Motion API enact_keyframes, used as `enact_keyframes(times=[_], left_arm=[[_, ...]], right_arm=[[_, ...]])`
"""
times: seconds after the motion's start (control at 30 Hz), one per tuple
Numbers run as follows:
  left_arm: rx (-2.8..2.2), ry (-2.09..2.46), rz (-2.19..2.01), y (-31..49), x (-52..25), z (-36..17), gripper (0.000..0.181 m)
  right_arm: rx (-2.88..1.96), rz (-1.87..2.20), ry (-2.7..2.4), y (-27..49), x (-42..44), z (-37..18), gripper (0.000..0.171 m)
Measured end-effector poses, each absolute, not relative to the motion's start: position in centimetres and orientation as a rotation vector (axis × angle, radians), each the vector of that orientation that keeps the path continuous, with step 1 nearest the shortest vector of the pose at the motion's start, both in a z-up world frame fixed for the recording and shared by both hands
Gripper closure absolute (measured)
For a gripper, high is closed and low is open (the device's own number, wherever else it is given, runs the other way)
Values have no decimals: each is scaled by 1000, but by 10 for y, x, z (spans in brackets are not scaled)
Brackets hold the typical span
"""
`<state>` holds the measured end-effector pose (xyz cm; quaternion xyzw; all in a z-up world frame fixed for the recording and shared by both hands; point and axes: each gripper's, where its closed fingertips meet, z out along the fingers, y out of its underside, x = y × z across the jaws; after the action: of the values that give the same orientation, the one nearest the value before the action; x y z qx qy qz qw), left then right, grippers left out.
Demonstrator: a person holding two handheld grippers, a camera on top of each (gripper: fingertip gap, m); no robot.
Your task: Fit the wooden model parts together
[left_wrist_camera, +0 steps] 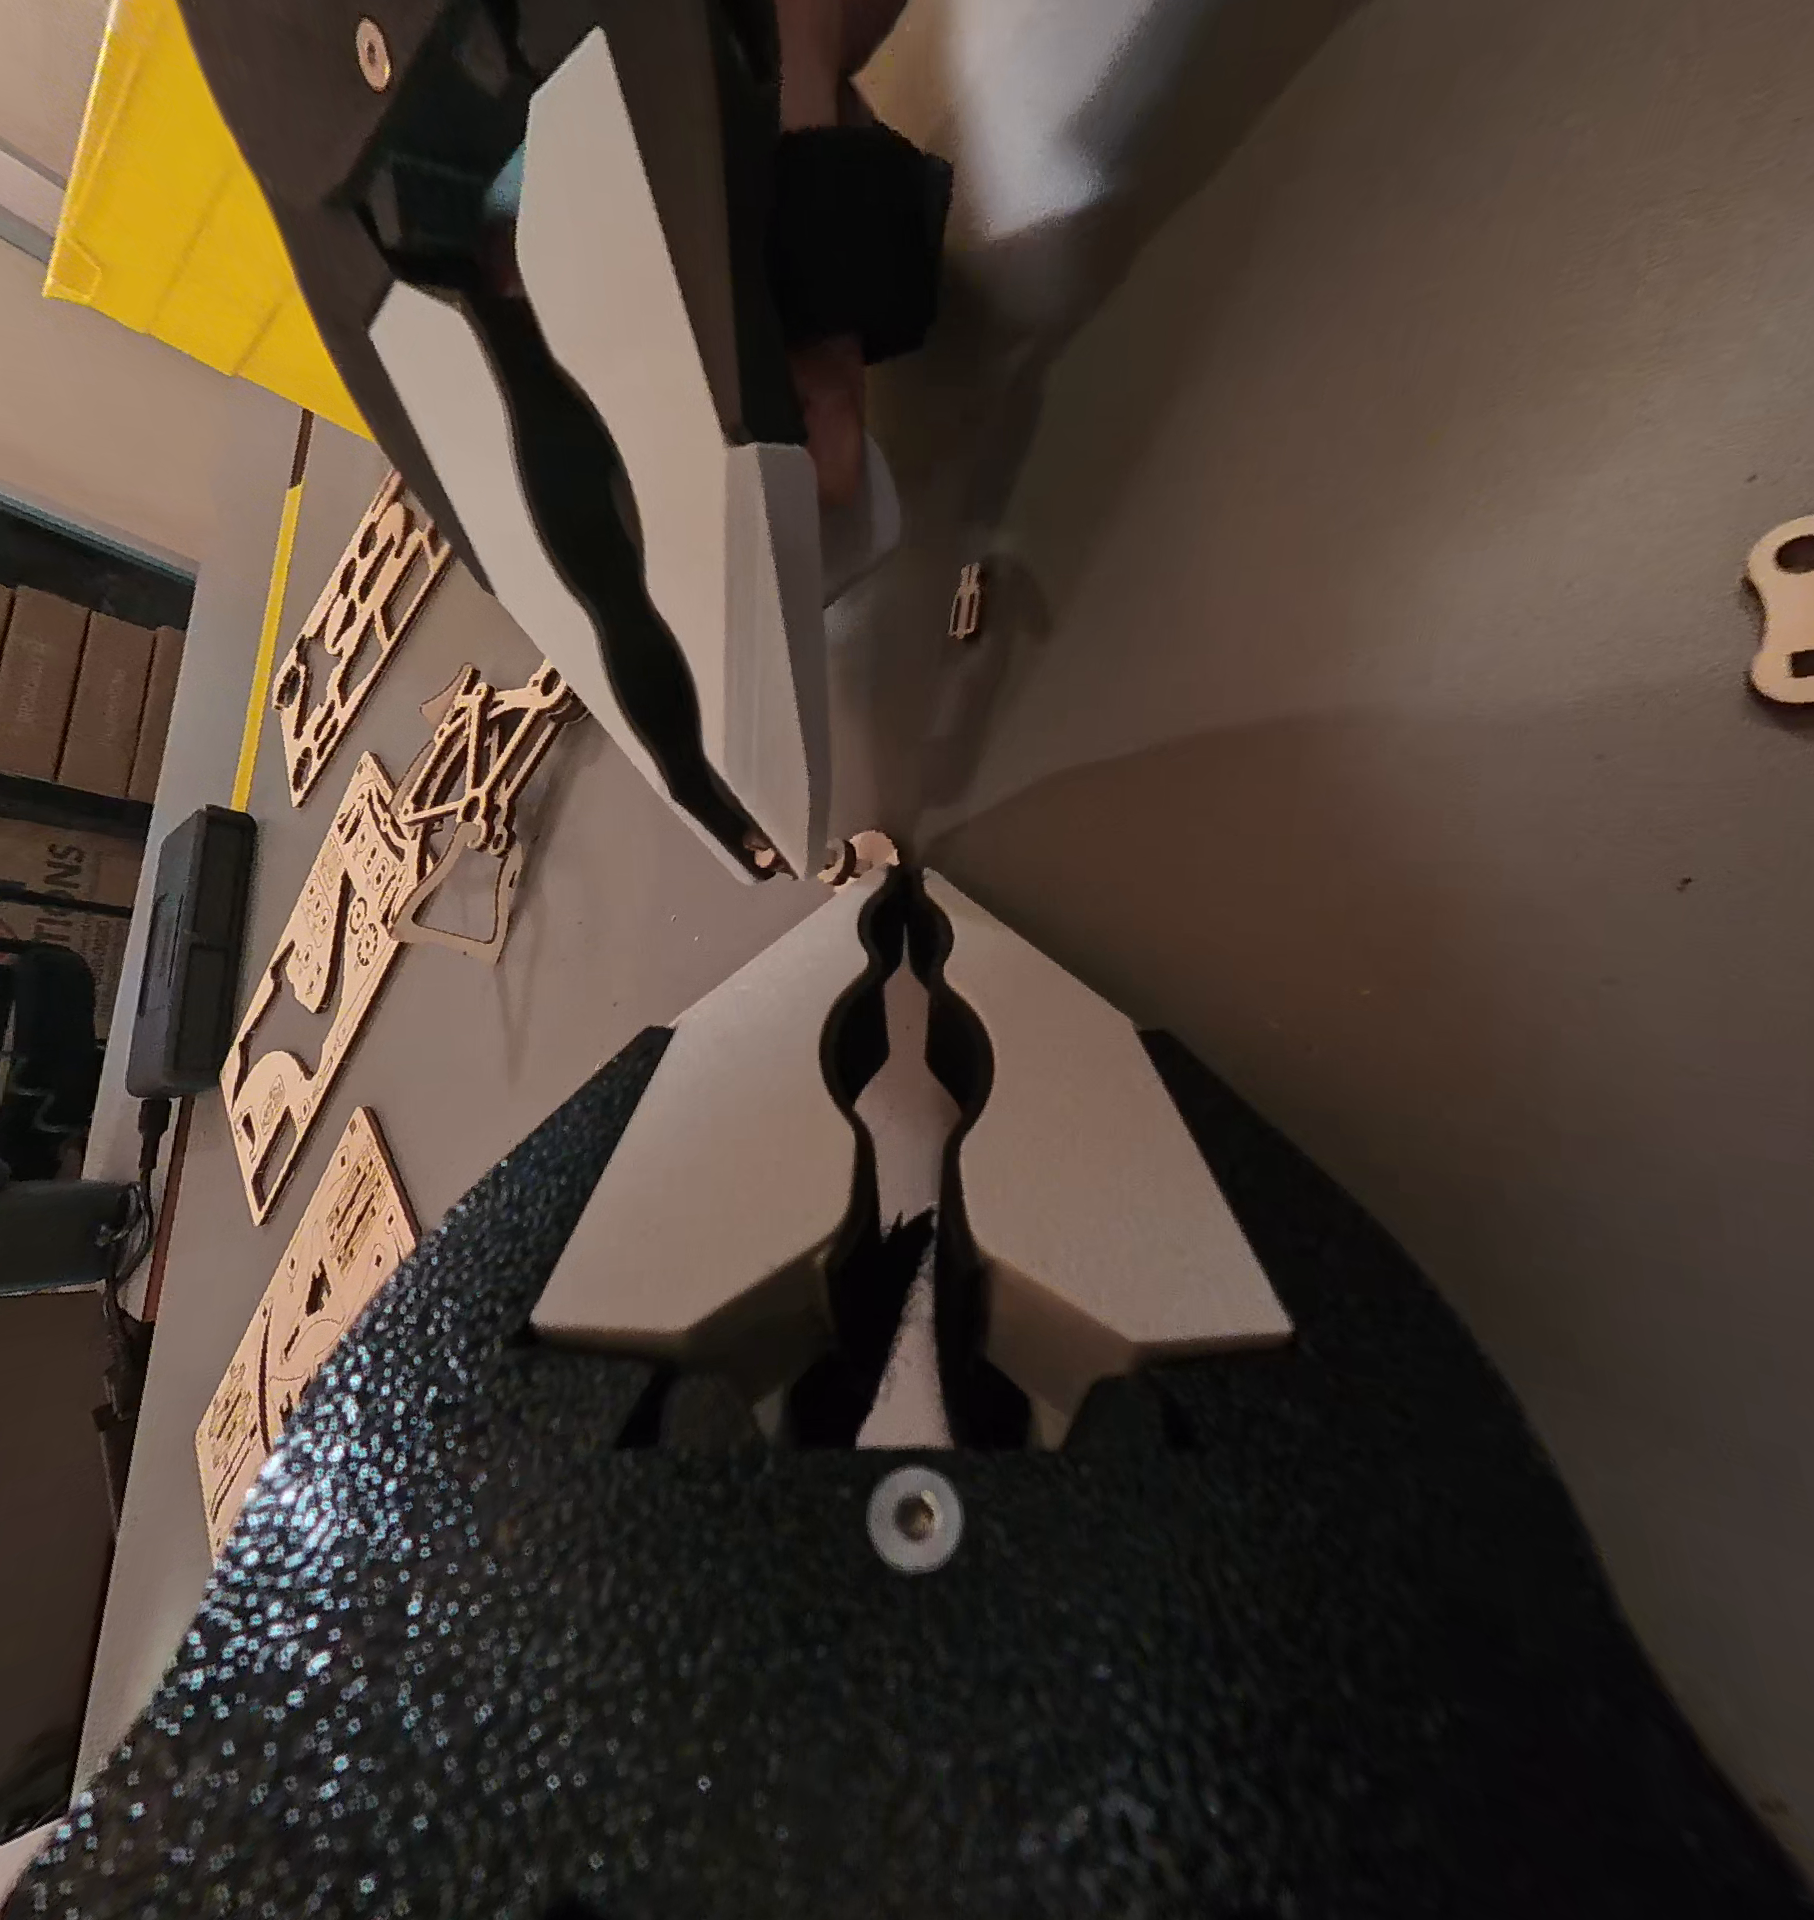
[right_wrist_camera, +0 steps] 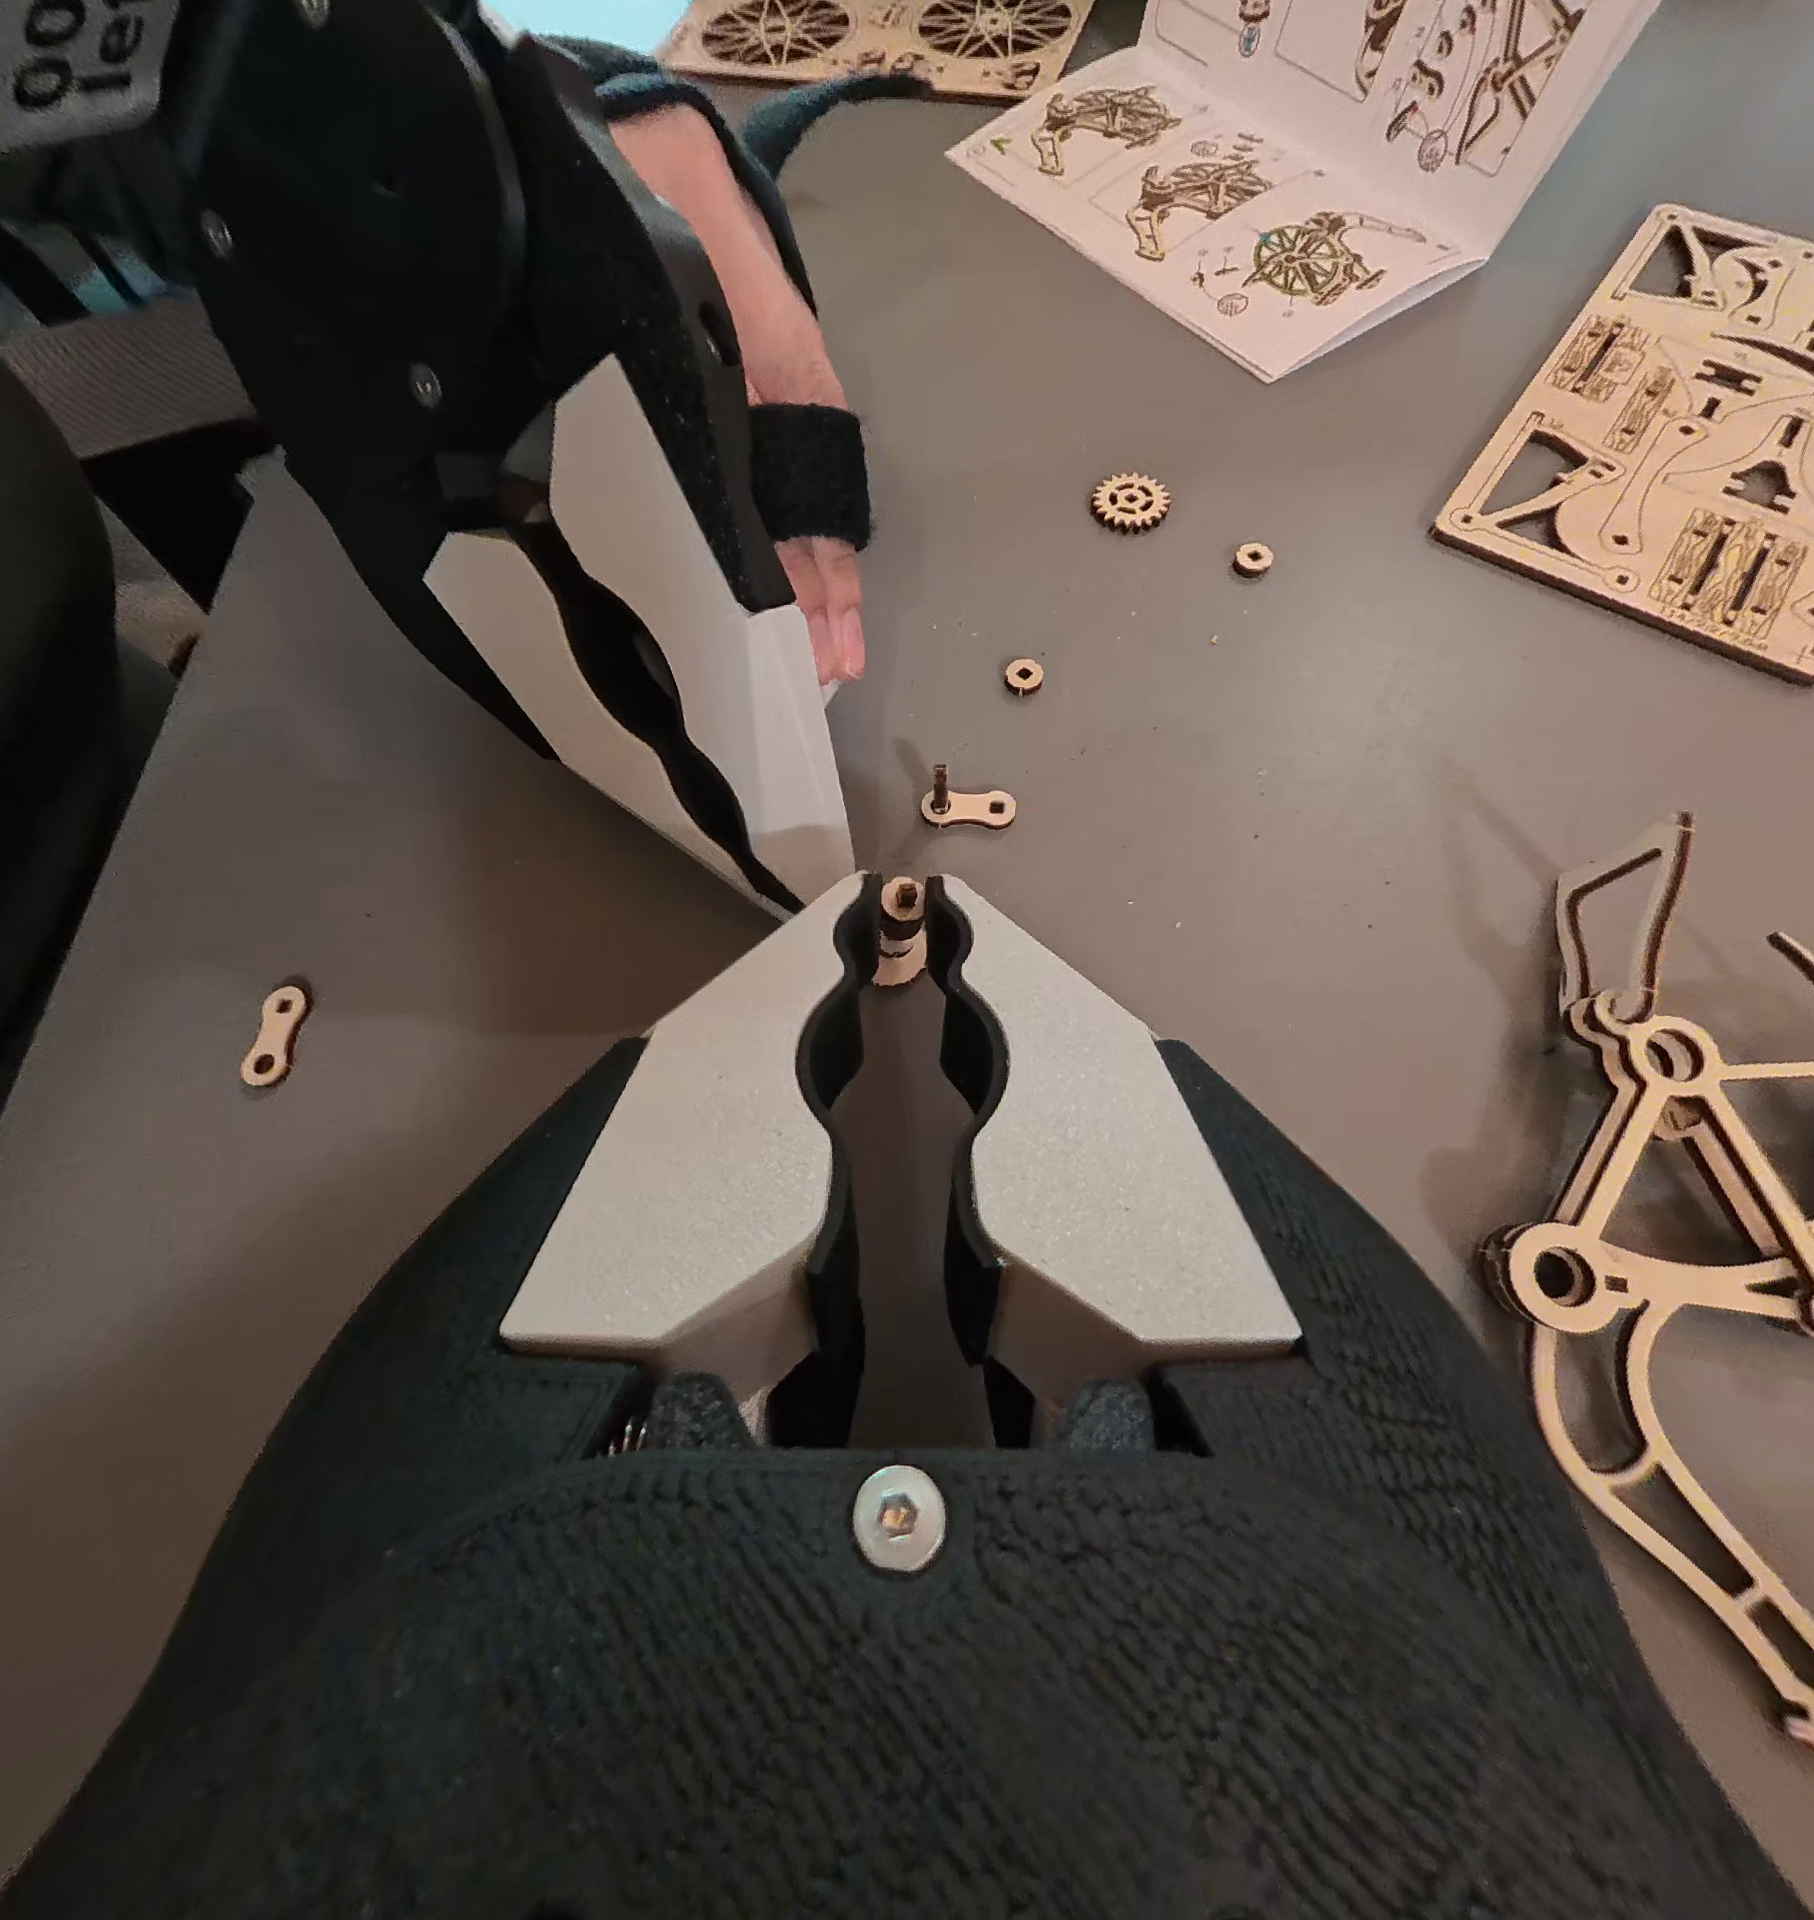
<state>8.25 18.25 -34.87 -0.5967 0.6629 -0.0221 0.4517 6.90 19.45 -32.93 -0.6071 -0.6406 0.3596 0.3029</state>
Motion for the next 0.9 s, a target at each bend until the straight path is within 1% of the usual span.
enact_keyframes(times=[0.3, 0.73, 0.9], left_arm=[[-1462, 1637, -32, 183, 83, -349, 181], [-1249, 1673, 221, 180, 81, -348, 181], [-1208, 1682, 226, 179, 82, -347, 181]], right_arm=[[-1596, 981, -1691, 194, 69, -329, 163], [-1561, 970, -1697, 195, 69, -328, 164], [-1568, 975, -1691, 195, 69, -327, 164]])
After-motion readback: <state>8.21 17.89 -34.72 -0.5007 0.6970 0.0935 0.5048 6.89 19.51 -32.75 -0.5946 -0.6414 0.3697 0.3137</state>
